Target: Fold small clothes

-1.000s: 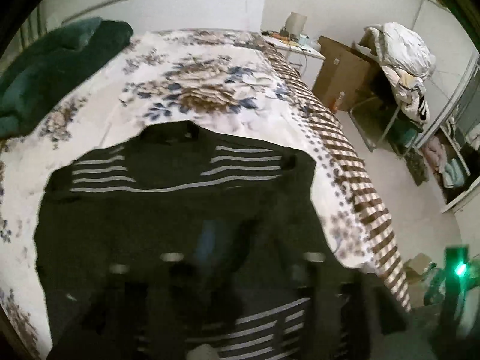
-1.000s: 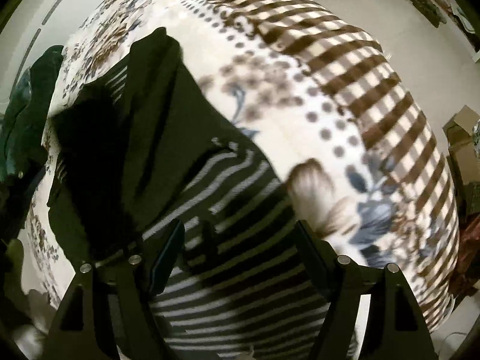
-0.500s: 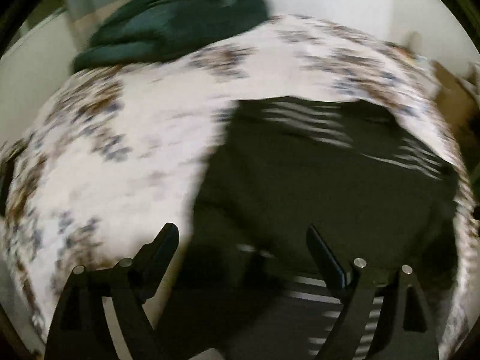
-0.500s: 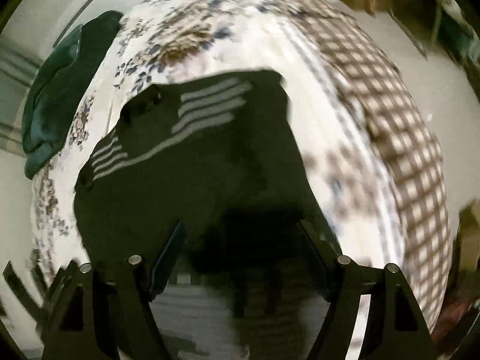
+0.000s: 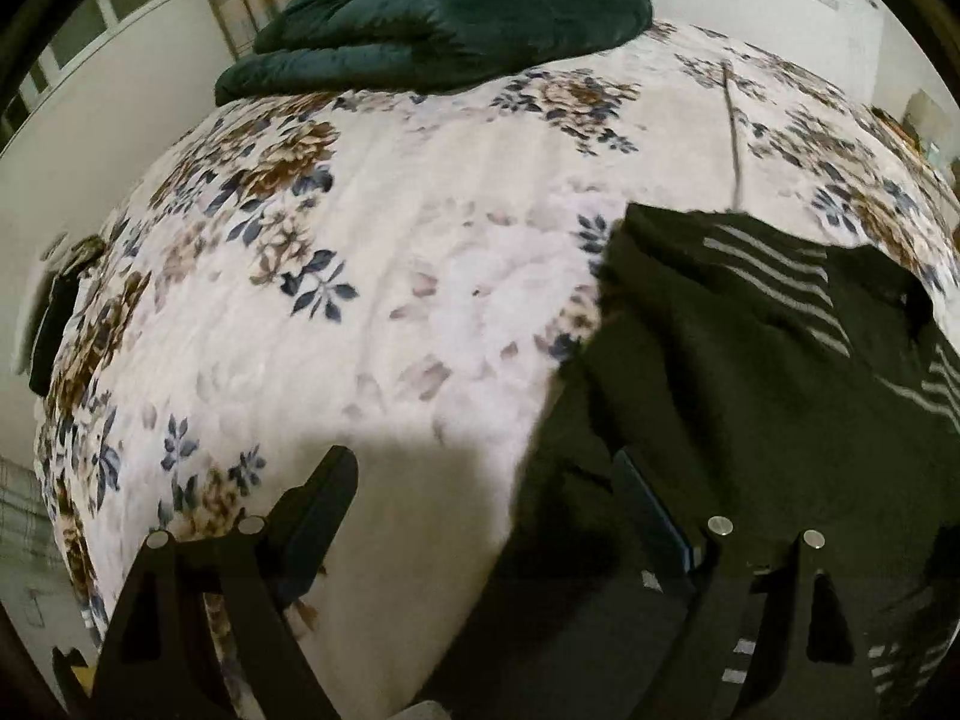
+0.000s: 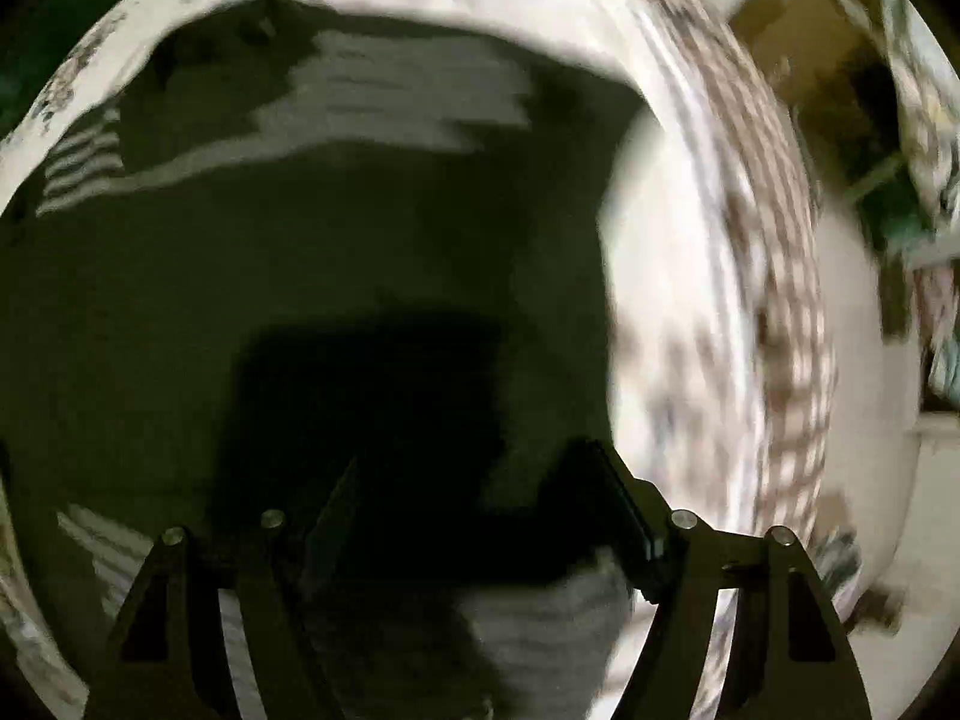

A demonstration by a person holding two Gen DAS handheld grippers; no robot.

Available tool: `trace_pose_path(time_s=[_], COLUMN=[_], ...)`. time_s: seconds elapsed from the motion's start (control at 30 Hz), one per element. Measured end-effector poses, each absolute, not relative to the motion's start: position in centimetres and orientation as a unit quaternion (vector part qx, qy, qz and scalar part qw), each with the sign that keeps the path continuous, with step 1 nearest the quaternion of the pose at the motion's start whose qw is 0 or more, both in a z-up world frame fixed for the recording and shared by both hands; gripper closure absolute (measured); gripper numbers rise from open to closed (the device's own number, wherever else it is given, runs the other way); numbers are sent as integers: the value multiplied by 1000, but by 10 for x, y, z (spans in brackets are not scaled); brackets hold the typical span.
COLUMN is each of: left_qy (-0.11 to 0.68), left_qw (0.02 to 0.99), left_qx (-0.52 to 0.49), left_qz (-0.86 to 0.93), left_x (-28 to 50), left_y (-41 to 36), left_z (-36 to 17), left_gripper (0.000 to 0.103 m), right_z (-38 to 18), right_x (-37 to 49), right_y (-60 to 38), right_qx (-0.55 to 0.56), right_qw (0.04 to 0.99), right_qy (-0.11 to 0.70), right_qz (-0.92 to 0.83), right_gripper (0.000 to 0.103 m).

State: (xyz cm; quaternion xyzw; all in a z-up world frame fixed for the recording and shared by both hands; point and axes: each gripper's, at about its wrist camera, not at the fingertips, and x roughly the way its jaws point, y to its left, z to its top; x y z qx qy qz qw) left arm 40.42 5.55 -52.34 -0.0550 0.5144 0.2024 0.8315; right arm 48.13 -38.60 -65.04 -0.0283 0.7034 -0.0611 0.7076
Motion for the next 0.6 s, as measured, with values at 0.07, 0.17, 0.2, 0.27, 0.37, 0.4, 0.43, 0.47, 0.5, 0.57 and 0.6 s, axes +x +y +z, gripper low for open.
trace_pose_path(time_s=[0.07,0.17,0.2,0.27,0.37,0.4,0.43,0.47,0.5,0.57,0.6], left_qy=[520,527,528,527,528,529,529,528,527,524,524], left_qw=[830,826,825,824,822,820,820,819,819,820,820], left_qx=[-49,-53,-56,-57,-54,-53,-54,-55,-54,-53,-54], left_qz=[197,195,195,200,207,211,213,215,220,223,224], left_x=[403,400,399,397,398,399,399,400,401,403,403], left_y=[55,56,57,59,62,64,65,67,69,72,74], left_z=[-527,-530,-531,-530,-531,-532,-532,-532,-531,-531,-531], left_gripper=[16,16,16,16,16,16,16,16,16,16,16], right_z=[-654,-635,-624,-597,-579,-580,-586,-597,-610,-638,-649], right_x=[458,447,449,462,499,513,529,545,557,575,579], right_y=[-403,-415,-415,-408,-382,-371,-360,-347,-338,-323,-318], right_qx=[-18,16,29,64,74,65,53,36,18,-22,-41], right_qw=[686,694,708,746,778,783,784,780,774,751,739], right_qy=[724,714,700,659,624,619,619,623,632,658,669], right_qz=[-77,-91,-90,-72,-18,1,19,35,44,63,68], right_gripper=[28,28,28,28,28,28,28,28,28,29,45])
